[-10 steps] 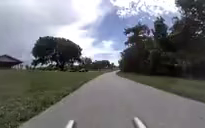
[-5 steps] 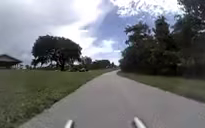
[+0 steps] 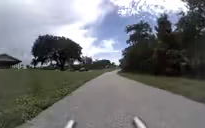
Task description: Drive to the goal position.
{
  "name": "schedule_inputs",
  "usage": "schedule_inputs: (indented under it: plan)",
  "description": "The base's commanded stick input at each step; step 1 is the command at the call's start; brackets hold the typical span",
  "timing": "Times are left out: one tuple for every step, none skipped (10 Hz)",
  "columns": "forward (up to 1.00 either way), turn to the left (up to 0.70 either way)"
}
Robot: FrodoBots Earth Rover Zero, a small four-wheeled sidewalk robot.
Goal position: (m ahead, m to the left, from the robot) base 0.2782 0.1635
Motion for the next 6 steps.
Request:
schedule_inputs:
  plan:
    - [0.70,0.00]
    - [0.70,0.00]
    - [0.70,0.00]
    - [0.70,0.00]
    - [0.70,0.00]
    - [0.70,0.00]
